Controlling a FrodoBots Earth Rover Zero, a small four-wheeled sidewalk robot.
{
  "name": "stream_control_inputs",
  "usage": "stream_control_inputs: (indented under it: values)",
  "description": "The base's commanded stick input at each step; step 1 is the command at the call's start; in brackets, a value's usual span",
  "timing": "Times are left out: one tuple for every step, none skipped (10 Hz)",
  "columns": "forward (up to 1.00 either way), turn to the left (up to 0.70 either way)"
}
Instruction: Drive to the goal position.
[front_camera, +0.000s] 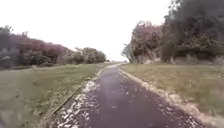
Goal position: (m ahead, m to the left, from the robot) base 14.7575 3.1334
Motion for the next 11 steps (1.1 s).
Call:
stream_control_inputs:
  values:
    - [0.99,0.00]
    - [0.99,0.00]
    - [0.99,0.00]
    - [0.99,0.00]
    - [0.99,0.00]
    - [0.99,0.00]
    - [0.99,0.00]
    - [0.99,0.00]
    - [0.99,0.00]
    - [0.99,0.00]
    - [0.99,0.00]
